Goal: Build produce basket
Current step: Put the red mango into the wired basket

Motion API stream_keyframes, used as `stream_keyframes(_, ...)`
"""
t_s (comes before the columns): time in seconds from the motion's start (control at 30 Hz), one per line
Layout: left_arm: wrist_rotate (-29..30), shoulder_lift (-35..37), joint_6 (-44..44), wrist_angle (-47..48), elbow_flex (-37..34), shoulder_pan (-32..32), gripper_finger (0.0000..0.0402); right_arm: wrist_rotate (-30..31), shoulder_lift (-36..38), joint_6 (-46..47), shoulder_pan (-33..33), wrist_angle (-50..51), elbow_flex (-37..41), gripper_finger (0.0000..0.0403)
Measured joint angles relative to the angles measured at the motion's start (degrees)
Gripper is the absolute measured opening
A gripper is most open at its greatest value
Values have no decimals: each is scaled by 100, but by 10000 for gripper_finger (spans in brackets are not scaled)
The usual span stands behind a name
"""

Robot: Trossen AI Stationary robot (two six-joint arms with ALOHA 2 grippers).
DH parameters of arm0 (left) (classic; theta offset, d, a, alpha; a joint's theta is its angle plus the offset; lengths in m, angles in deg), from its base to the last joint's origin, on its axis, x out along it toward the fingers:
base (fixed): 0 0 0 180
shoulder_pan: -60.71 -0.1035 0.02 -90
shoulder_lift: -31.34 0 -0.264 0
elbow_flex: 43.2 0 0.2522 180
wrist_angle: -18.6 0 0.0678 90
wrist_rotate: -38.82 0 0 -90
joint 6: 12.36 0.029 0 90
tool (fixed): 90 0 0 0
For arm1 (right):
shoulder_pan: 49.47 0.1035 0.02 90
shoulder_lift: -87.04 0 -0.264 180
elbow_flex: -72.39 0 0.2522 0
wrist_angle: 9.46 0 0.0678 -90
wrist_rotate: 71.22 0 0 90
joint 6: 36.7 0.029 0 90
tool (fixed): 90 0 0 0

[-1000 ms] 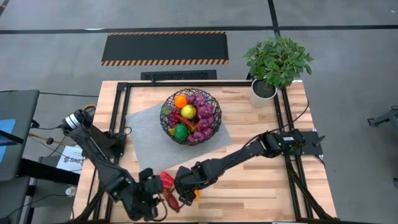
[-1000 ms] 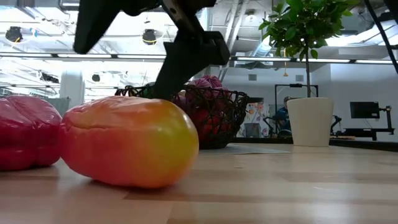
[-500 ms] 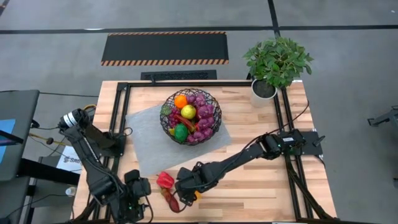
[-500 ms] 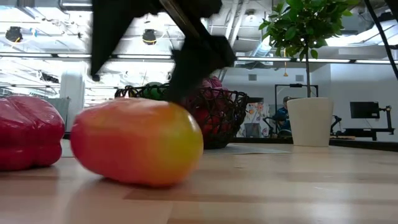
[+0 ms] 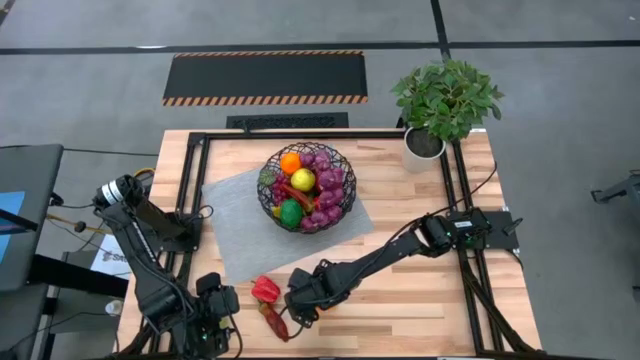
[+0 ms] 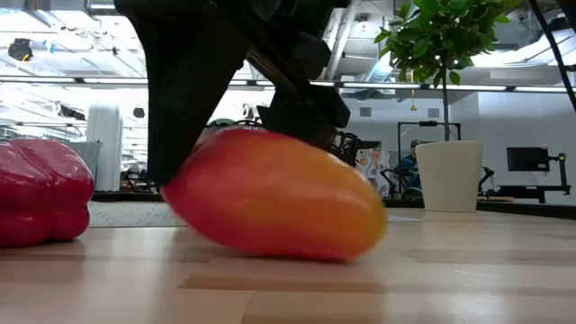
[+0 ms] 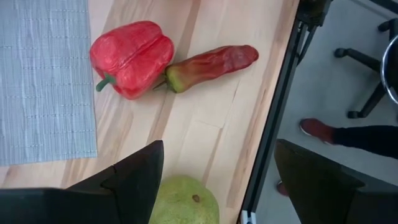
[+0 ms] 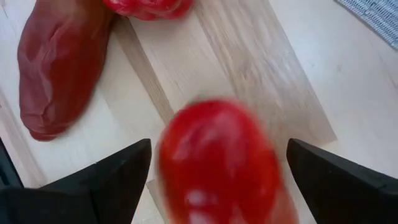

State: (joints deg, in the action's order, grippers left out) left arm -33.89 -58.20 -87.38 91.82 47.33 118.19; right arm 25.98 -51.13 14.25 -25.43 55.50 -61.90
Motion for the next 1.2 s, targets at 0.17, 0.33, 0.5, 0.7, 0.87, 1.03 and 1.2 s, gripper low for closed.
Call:
stream_keyframes(0.17, 3, 0, -86, 35, 0, 0, 291, 62, 0, 4, -17, 272, -4, 381)
stream_keyframes(0.33, 8, -2, -146, 35, -2, 21, 291, 59, 0, -482, -25, 422, -4, 353)
stream_keyframes(0.5, 34, -4, -282, 35, -2, 101, 291, 54, 0, -604, -1, 484, -4, 332)
stream_keyframes(0.7, 214, -4, -572, 67, 0, 225, 291, 47, 0, -731, -12, 646, -6, 279)
stream_keyframes(0.87, 300, -4, -782, 70, -2, 329, 291, 48, 2, -749, -10, 691, -34, 234)
stream_keyframes(1.03, 300, -4, -906, 70, 0, 395, 290, 15, 10, -858, -29, 832, -608, 235)
stream_keyframes(1.2, 300, -4, -926, 69, -1, 424, 290, 24, 101, -1296, -214, 1111, -1466, 242)
